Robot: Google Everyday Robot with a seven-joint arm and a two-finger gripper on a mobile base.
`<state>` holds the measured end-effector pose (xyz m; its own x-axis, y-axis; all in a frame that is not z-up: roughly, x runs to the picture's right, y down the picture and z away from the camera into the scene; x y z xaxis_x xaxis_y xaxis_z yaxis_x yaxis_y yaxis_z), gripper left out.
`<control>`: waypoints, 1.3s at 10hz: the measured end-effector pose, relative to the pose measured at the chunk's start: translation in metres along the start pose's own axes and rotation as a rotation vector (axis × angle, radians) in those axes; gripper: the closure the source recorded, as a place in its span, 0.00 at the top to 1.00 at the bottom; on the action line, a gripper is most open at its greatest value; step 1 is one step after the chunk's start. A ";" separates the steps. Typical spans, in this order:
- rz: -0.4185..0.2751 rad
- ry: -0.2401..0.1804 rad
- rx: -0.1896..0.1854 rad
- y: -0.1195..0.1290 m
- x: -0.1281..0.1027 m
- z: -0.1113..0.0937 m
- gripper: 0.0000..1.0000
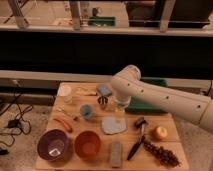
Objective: Place sponge in metal cup
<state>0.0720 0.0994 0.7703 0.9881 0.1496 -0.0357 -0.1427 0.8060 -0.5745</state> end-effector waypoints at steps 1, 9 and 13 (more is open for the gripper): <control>0.008 -0.013 0.000 -0.007 -0.004 0.001 0.80; 0.121 -0.129 -0.091 -0.066 -0.038 0.018 0.80; 0.124 -0.129 -0.092 -0.067 -0.037 0.018 0.80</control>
<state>0.0438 0.0499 0.8246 0.9468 0.3218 -0.0090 -0.2516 0.7221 -0.6444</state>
